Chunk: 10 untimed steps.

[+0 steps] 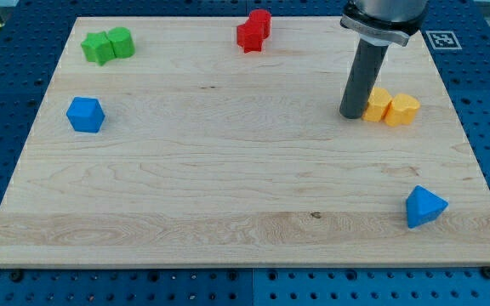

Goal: Move blue triangle towards center

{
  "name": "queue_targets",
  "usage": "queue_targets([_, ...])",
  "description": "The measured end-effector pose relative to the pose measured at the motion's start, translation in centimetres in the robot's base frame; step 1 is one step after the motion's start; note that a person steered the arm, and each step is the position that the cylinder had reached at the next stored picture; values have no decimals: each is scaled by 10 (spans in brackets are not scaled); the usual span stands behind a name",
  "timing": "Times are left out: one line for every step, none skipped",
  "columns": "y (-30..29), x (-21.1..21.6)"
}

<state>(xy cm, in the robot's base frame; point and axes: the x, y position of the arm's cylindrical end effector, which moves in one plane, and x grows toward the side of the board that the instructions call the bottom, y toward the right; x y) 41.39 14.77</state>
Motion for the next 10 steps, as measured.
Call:
queue_targets([0, 0])
queue_targets([-20, 11])
queue_targets([-17, 41])
queue_targets([16, 72])
queue_targets([71, 93])
queue_targets([107, 121])
queue_targets([110, 152])
queue_targets([110, 164])
queue_targets([109, 165])
queue_targets([96, 166])
